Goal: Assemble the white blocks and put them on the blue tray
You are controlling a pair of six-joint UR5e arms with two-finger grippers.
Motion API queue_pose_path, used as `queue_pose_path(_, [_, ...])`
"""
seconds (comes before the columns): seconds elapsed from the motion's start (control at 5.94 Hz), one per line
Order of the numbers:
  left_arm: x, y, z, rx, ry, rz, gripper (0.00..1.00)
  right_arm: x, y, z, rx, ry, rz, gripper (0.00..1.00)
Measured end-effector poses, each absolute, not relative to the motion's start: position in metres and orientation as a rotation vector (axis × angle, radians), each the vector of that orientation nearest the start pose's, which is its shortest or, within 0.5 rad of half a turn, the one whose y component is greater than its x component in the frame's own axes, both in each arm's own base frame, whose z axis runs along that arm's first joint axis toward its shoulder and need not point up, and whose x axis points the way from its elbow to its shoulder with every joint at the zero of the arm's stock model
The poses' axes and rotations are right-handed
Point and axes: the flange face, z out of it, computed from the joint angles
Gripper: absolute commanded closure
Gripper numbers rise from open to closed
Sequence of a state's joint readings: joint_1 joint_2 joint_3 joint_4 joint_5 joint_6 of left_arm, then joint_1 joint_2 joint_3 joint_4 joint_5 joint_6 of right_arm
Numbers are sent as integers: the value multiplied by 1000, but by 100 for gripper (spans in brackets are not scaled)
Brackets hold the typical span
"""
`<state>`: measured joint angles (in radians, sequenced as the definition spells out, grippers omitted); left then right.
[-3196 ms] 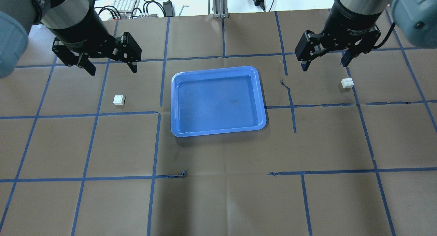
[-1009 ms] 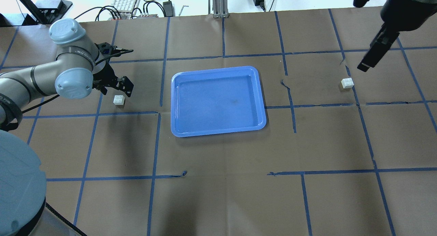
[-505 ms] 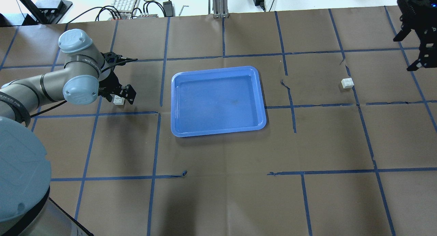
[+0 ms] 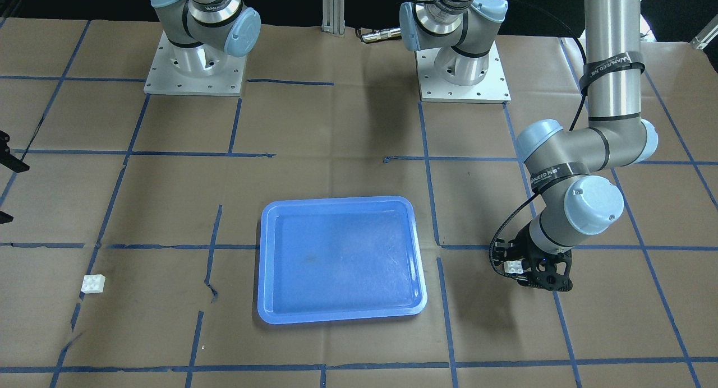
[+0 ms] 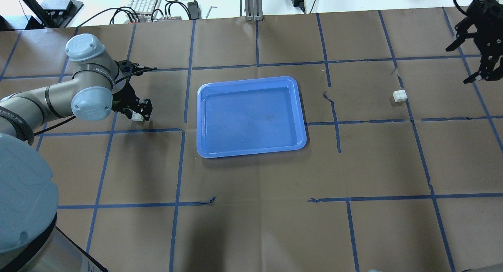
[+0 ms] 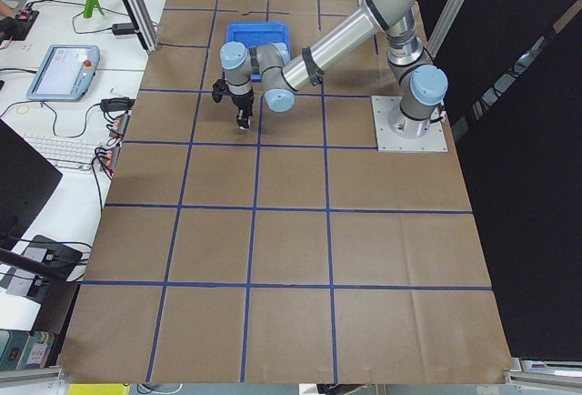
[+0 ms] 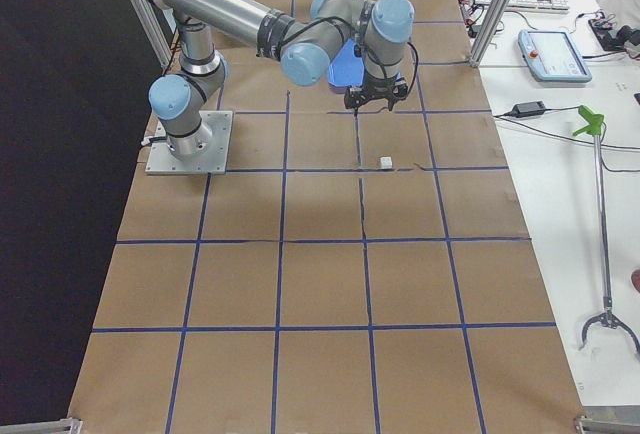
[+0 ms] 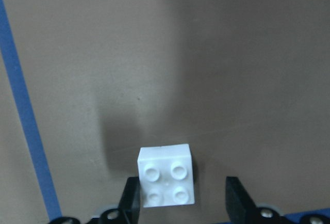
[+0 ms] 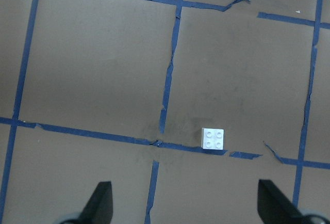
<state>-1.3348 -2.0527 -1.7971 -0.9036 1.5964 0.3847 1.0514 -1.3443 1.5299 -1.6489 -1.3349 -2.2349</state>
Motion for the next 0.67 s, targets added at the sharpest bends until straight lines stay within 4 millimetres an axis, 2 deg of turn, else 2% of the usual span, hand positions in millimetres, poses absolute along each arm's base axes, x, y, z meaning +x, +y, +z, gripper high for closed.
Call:
queue_pose_path(0.17, [11,-605,181,232,3119,71,84,-169,-587,357,-2147,1929,-433,0])
queue_pose_path(0.34, [11,-606,182,236,3119,68,97,-184,-605,316,-2096,1899,-522,0])
queue_pose_path(0.67, [11,-608,190,254,3113,43,99,-197,-631,233,-2023,1856,-623,0])
